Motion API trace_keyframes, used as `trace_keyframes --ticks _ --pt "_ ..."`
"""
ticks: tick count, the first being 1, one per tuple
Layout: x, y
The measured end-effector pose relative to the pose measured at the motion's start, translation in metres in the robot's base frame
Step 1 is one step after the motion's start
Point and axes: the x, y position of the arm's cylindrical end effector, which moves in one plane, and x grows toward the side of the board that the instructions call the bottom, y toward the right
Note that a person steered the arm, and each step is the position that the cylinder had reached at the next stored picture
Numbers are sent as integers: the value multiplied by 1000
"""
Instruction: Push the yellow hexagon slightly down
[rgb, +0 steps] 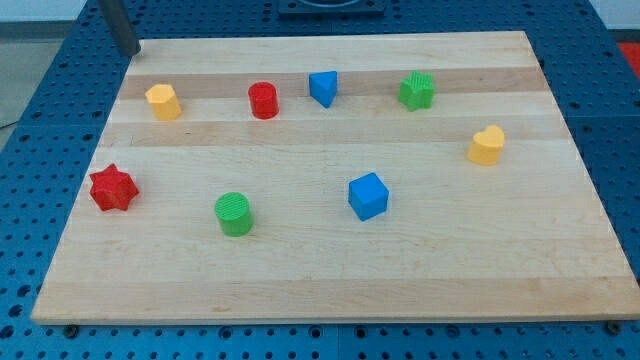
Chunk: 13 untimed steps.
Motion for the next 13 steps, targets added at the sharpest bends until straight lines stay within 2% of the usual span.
trace_keyframes --ticks 2,4,6,8,10,12,13 --pt "-13 0" --pt "1 7" --pt "37 6" --pt "96 6" --pt "129 14" --pt "98 41" --pt "114 77"
